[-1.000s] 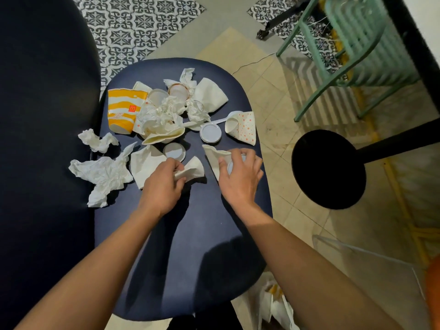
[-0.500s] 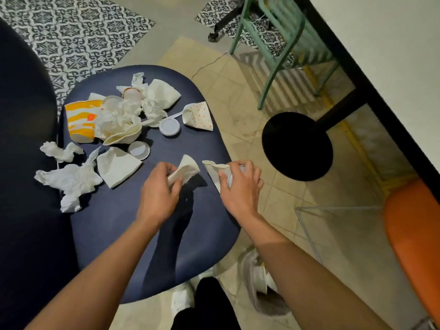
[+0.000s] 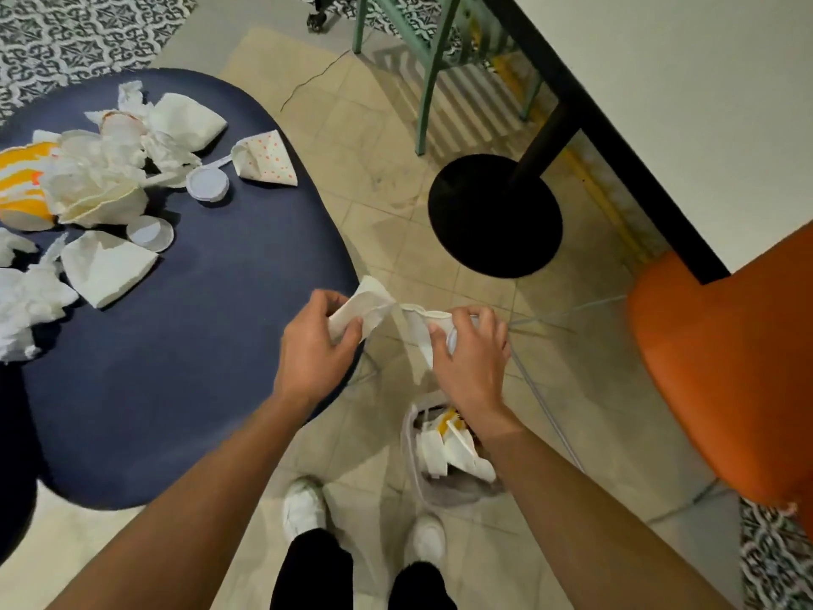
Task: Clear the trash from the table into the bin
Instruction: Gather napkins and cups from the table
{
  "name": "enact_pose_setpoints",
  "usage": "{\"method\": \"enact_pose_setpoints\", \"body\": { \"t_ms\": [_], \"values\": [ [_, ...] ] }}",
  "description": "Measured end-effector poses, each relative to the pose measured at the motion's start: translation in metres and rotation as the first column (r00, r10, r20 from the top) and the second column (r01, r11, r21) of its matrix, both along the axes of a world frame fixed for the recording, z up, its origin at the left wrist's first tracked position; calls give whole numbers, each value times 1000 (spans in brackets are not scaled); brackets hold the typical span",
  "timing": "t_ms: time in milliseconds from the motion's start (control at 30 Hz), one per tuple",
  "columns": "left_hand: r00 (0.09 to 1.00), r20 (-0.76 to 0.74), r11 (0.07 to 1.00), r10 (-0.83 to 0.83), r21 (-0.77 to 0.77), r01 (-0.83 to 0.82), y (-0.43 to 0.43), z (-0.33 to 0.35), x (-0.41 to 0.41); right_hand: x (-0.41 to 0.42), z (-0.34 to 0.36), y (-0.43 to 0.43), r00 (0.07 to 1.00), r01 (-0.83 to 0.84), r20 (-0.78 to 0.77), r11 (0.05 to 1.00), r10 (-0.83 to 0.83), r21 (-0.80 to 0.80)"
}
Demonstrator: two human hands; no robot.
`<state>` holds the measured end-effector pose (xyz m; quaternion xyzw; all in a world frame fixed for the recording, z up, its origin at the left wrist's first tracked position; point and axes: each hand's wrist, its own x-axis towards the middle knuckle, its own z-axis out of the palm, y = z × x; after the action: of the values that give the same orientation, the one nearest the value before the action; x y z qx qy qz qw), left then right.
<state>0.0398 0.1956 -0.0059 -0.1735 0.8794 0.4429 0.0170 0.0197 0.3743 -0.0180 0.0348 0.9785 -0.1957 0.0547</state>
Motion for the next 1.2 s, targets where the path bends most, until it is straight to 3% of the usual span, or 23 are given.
{"method": "enact_pose_setpoints", "body": {
  "t_ms": [200,600,967,1200],
  "values": [
    [997,36,998,-69,11,69,74,-30,32,37,-31,79,995,21,98,999,-24,35],
    [913,371,984,-168,1,180,155,-129,89,90,-123,149,928,94,350,989,-129,115],
    [772,562,935,-296,6,354,191,-239,90,93,-226,144,887,121,456,991,-78,-65],
    [678,610,878,-410,64,474,204,-287,83,85,-274,138,854,163,514,979,-79,-121]
  ]
}}
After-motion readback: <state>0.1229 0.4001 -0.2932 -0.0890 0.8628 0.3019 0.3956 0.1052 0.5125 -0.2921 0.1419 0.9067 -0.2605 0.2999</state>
